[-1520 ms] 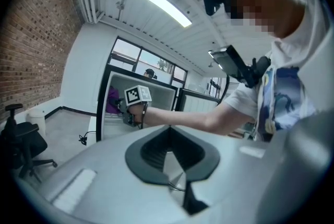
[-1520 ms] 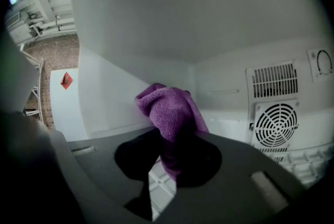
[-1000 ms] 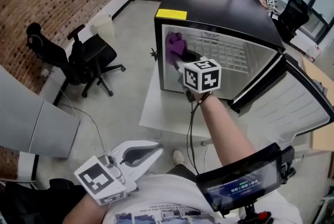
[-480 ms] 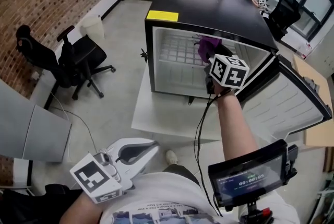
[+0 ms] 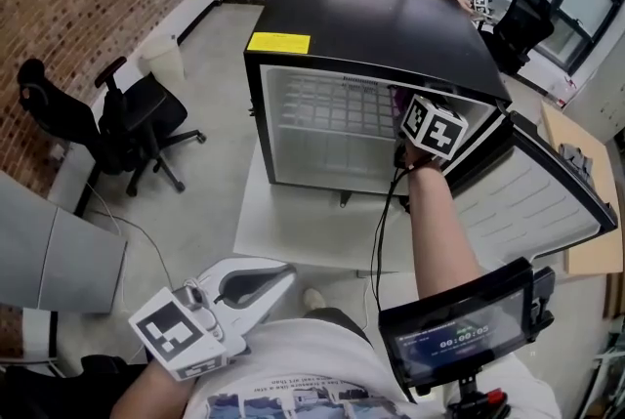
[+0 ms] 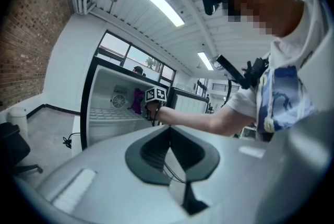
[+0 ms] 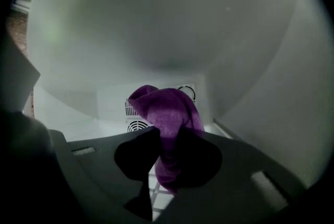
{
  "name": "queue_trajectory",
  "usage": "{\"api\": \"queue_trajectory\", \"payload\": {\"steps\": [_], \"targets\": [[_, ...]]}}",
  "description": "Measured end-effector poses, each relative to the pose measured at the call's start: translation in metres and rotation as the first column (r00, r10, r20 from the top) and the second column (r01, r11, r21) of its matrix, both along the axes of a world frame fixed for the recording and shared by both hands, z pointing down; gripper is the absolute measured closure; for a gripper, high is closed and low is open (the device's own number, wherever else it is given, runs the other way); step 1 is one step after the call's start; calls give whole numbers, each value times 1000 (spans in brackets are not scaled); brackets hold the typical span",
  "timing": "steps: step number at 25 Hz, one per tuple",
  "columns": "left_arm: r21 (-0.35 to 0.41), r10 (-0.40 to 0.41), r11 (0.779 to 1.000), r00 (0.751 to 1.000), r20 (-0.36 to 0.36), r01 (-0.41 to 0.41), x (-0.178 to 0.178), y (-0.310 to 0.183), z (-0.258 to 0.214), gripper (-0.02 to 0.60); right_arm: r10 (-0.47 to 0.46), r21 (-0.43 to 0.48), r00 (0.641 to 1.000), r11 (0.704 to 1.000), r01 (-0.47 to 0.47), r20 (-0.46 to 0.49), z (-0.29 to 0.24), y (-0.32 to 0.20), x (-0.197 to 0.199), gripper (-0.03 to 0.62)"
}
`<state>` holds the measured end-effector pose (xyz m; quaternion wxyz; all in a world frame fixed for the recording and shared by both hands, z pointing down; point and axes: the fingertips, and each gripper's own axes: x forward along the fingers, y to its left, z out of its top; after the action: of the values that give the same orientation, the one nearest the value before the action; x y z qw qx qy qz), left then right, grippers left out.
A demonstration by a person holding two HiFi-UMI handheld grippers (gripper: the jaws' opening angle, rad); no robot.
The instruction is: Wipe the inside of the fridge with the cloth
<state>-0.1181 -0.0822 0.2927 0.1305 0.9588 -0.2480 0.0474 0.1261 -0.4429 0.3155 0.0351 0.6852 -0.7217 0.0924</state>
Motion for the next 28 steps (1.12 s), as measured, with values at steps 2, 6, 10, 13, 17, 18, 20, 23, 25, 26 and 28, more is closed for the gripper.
{"api": "queue_trajectory", "payload": {"steps": [2,6,10,13,17,18,20,23,25,26,28], "targets": [[-1,-19,1000,1000,2,19,-2,-5,0,574,24,-8,1000,1000,-24,16,5,-10,6,520],[-3,-56,998,998,0,56,-6,-16,0,574,-3,-37,1000,999,4,29,13,-28,-3,520],[-7,-75,997,997,-2,75,-5,-22,1,574,-71,-80,996,994,75,50,24,-37,-35,520],[-11,-87,996,996,1,87,-4,-24,3,574,-142,-41,990,989,143,22,14,-39,-65,520],[-17,-114,993,993,-4,114,-8,-24,3,574,-248,-22,969,968,248,-10,7,-41,-111,520],[-19,-121,992,993,-5,121,-9,-23,3,574,-270,-26,963,963,270,-11,7,-42,-122,520],[-21,-136,990,991,-4,136,-12,-21,3,574,-312,-36,950,950,311,-8,10,-44,-142,520],[-26,-168,985,986,-1,168,-19,-18,4,574,-380,-55,925,924,379,-6,15,-48,-172,520],[-30,-195,980,981,3,195,-25,-15,6,574,-420,-58,907,906,419,-6,18,-49,-191,520],[-32,-208,978,978,4,208,-29,-14,7,574,-439,-56,898,897,439,-5,18,-49,-200,520],[-35,-229,973,973,5,230,-35,-11,10,574,-475,-46,880,879,475,2,17,-46,-215,520]]}}
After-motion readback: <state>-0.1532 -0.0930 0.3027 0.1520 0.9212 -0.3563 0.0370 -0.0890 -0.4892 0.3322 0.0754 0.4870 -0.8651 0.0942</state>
